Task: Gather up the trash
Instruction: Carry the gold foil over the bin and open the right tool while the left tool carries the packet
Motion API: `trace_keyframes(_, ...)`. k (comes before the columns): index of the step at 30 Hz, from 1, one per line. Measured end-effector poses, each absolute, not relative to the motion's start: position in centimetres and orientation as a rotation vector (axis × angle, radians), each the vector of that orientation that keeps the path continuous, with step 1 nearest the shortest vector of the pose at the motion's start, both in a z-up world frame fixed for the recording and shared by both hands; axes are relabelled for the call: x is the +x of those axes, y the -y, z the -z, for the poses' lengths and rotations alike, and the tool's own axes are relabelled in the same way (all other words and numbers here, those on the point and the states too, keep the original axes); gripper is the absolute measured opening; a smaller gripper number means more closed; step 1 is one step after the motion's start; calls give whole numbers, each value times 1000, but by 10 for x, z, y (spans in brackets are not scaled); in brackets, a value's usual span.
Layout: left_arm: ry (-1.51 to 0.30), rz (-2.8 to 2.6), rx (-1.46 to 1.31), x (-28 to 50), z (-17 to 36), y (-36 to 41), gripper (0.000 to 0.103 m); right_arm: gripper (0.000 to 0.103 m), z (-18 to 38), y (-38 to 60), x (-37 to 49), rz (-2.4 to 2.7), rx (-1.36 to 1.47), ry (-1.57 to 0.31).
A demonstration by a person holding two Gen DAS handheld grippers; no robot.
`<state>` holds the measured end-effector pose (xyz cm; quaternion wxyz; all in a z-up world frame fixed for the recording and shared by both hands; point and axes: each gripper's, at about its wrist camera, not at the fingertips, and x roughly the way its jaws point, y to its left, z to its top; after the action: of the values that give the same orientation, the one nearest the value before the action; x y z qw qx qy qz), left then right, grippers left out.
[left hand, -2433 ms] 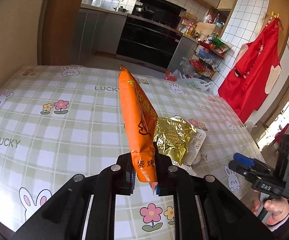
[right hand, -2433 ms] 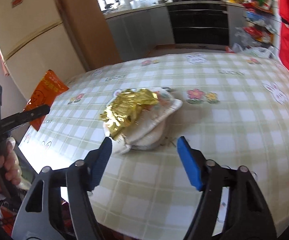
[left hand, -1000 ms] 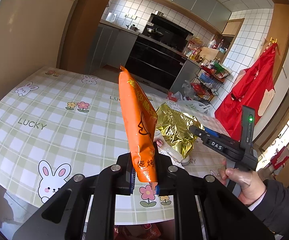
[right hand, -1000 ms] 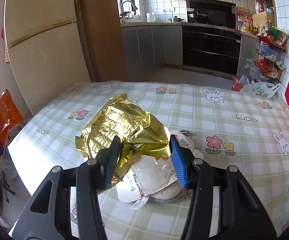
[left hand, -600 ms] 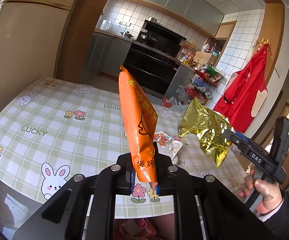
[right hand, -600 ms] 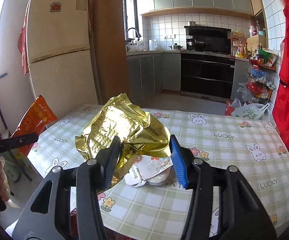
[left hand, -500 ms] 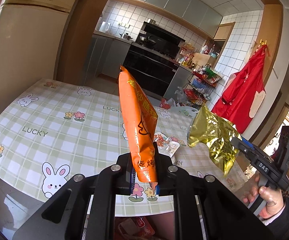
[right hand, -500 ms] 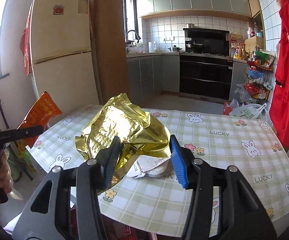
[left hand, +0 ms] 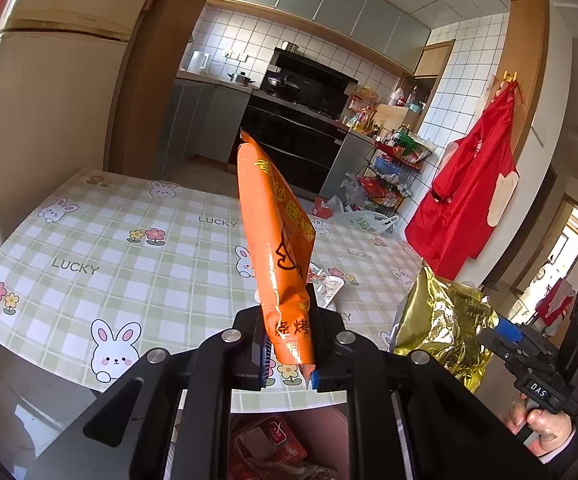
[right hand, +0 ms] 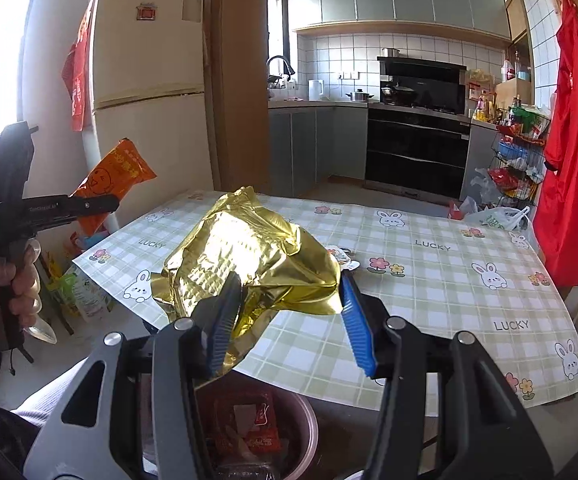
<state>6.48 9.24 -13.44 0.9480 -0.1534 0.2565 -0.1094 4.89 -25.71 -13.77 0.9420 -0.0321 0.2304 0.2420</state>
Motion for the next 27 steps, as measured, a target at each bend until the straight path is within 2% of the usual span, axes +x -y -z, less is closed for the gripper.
trace_keyframes(27, -519, 257, -302, 57, 130, -88, 14, 53, 147, 238, 41, -586, -68, -513)
